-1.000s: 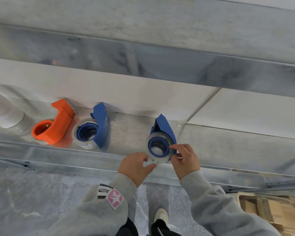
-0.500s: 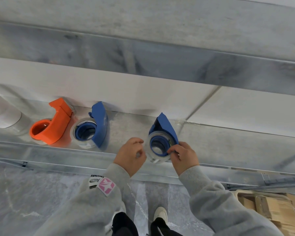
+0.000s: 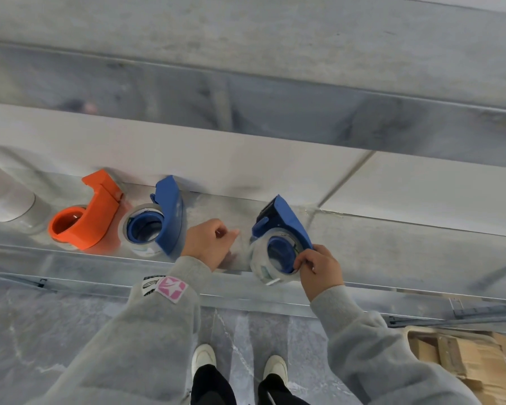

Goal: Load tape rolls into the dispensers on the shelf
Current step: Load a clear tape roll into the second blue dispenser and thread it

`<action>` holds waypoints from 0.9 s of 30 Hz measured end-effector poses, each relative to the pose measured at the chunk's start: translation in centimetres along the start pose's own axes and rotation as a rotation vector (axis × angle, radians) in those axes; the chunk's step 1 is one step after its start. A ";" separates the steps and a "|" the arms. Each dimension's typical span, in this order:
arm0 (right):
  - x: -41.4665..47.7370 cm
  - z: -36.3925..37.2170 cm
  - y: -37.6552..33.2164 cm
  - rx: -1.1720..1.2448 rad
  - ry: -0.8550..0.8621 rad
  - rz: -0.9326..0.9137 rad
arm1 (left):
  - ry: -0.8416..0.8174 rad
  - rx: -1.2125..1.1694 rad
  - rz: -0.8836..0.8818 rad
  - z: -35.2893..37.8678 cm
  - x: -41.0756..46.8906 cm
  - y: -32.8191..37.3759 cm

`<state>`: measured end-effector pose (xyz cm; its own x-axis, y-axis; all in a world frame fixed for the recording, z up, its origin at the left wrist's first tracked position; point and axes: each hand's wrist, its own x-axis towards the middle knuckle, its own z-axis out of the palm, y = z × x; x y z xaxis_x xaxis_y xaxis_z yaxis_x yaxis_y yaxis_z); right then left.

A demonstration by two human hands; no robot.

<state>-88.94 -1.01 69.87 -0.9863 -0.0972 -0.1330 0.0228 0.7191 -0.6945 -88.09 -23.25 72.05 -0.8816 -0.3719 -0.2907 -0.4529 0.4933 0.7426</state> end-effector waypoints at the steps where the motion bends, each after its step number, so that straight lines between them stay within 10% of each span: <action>1: 0.0 -0.1 0.1 0.015 0.004 0.020 | -0.037 -0.120 -0.115 -0.1 -0.2 0.3; 7: 0.1 0.0 0.2 0.036 0.001 0.035 | -0.353 -0.815 -0.420 -1.5 -0.3 1.0; 13: 0.0 -0.1 0.1 0.059 -0.016 0.037 | -0.599 -0.916 -0.476 -3.8 0.5 1.2; 27: 0.5 0.0 -0.1 0.188 -0.010 0.141 | 0.127 -0.325 0.039 1.6 -2.4 0.5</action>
<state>-89.38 -1.12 69.85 -0.9697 -0.0124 -0.2439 0.1908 0.5850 -0.7882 -86.46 -20.84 72.18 -0.8647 -0.4623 -0.1964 -0.3354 0.2405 0.9109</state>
